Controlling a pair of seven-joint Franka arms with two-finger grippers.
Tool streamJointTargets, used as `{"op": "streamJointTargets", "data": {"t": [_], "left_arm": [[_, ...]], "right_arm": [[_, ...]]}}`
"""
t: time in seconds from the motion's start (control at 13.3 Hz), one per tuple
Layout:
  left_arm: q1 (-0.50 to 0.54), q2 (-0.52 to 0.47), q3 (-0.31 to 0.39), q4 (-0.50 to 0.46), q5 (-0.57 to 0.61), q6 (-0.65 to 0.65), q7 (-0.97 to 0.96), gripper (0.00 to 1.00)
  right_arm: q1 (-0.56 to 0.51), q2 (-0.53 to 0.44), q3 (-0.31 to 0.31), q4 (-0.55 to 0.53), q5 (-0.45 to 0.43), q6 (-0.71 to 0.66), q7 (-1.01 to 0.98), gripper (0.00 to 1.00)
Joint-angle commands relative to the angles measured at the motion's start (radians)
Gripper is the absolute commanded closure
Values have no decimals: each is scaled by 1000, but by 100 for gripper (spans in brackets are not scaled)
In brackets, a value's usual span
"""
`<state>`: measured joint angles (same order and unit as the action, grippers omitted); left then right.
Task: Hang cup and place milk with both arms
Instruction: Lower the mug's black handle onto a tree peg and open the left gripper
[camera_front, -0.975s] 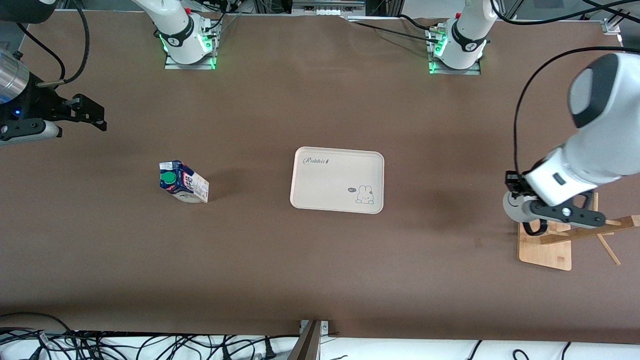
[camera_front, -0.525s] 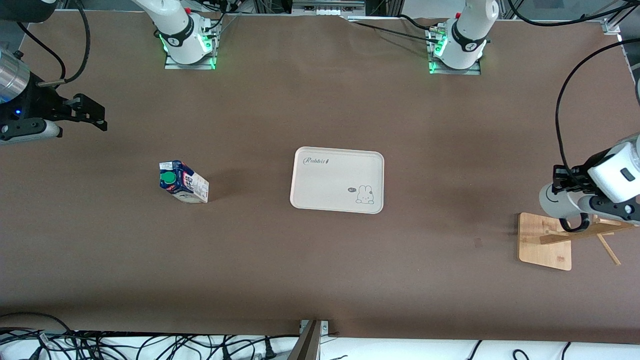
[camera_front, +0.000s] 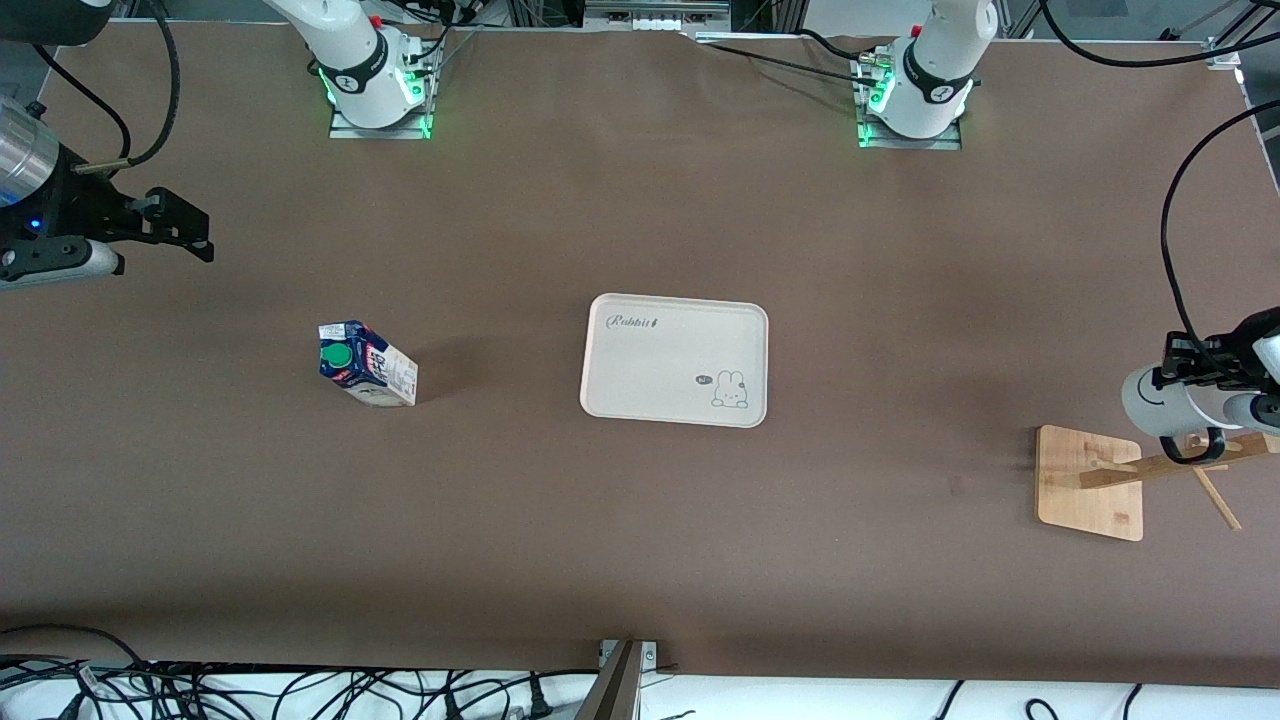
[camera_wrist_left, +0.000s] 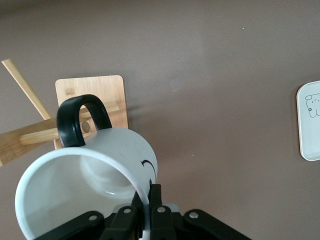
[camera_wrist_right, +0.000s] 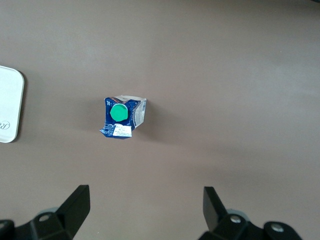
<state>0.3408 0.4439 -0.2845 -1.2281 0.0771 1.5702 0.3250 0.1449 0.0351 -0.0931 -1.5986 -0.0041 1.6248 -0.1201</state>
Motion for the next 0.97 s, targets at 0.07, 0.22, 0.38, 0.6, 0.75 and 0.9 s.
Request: {"op": "streamJointTargets", "data": {"t": [0.07, 0.22, 0.38, 0.6, 0.75, 0.9], "left_arm": [[43, 16, -5, 15, -20, -12, 29, 100], [53, 18, -5, 15, -19, -12, 42, 93], [49, 13, -12, 15, -22, -18, 19, 0], [41, 7, -21, 16, -28, -18, -1, 0], [15, -5, -24, 16, -22, -19, -32, 0], [-12, -30, -36, 15, -10, -21, -38, 0]], "right_arm": [[-7, 6, 3, 17, -2, -11, 5, 0], [-5, 6, 3, 17, -2, -10, 5, 0], [-4, 6, 4, 17, -2, -13, 5, 0], [-4, 6, 4, 17, -2, -13, 5, 0], [-4, 3, 3, 17, -2, -17, 1, 0], [-4, 3, 4, 19, -4, -16, -3, 0]]}}
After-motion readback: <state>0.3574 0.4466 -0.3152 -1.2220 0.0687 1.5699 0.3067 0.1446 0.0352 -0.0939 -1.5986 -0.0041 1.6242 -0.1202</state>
